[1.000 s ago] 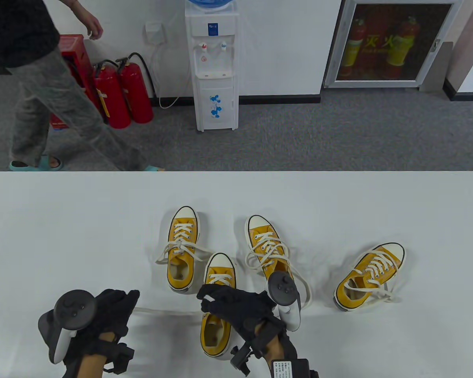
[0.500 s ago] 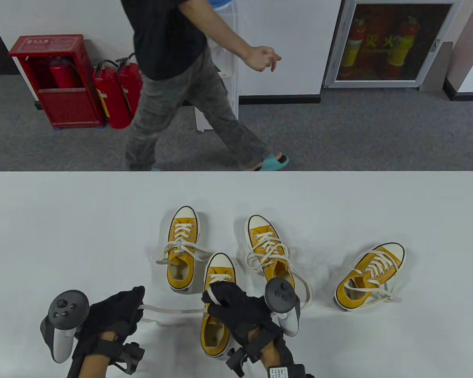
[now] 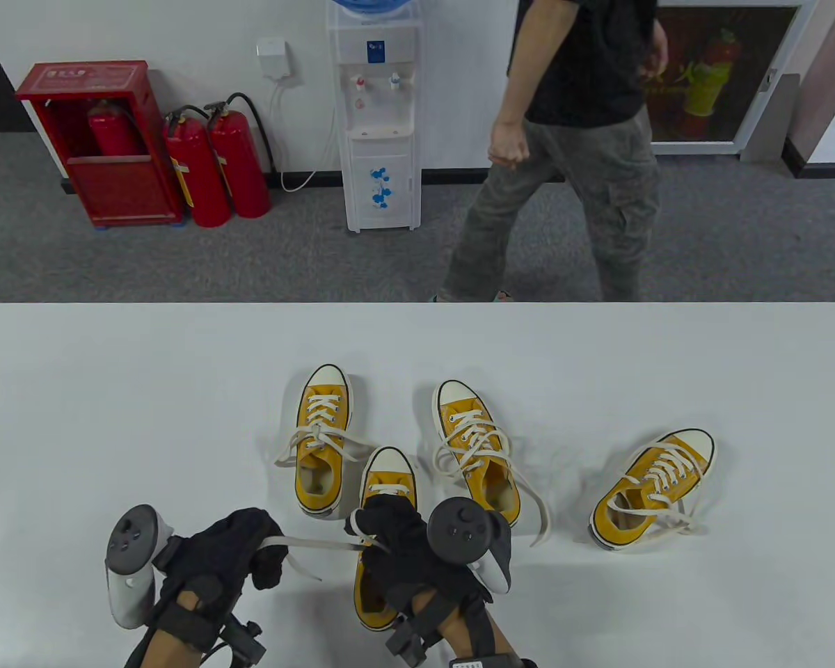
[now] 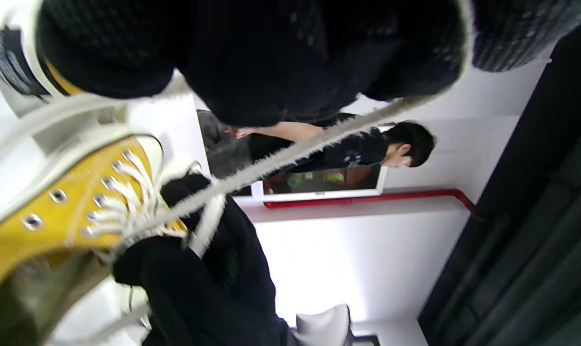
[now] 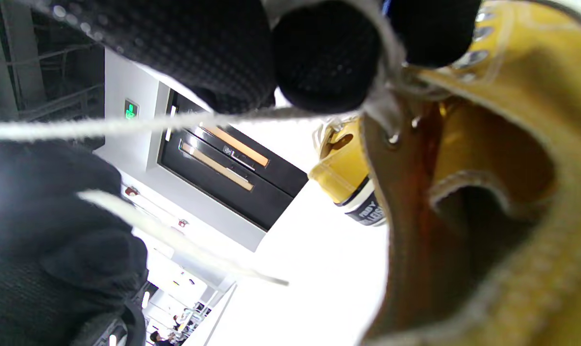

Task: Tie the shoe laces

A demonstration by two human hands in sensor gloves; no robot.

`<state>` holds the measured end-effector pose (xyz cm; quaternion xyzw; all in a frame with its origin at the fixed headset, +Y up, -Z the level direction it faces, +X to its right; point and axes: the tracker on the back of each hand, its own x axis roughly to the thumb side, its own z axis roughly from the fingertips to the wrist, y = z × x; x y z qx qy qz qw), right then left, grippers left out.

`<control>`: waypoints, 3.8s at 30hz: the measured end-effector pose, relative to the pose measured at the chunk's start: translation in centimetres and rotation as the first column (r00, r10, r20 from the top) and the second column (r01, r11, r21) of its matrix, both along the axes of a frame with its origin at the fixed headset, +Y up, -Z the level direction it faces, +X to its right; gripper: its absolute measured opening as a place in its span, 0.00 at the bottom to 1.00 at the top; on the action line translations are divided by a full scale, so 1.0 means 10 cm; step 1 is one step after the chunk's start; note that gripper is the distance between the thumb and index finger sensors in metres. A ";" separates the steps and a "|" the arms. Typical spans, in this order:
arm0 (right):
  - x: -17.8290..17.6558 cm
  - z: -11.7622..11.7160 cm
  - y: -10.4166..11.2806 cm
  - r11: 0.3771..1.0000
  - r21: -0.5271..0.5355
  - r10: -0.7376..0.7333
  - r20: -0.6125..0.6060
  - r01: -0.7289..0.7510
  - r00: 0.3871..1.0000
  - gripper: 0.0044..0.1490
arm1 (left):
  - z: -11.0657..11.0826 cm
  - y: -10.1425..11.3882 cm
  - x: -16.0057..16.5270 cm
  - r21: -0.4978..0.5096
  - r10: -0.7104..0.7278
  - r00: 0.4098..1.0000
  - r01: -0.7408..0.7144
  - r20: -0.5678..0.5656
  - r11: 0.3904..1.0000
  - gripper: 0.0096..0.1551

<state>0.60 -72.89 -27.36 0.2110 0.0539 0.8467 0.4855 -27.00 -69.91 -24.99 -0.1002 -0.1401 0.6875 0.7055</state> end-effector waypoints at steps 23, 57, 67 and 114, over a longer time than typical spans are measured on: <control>-0.23 0.23 0.13 0.946 0.216 0.256 -0.049 -0.240 0.965 0.28 | -0.21 0.51 0.31 0.087 -0.338 0.934 0.348 -0.117 0.933 0.21; 0.24 0.02 -0.16 0.960 -0.063 -0.274 0.009 0.274 0.962 0.29 | -0.34 -0.51 0.61 -0.064 -0.718 0.664 0.724 -0.209 0.687 0.24; 0.24 0.02 -0.13 0.981 -0.003 -0.194 0.027 0.195 0.981 0.31 | -0.30 -0.57 0.69 -0.039 -0.754 0.632 0.761 -0.180 0.647 0.26; 0.40 0.04 -0.10 0.974 -0.118 -0.179 0.128 0.194 0.975 0.35 | -0.29 -0.59 0.61 -0.015 -0.705 0.678 0.718 -0.207 0.696 0.38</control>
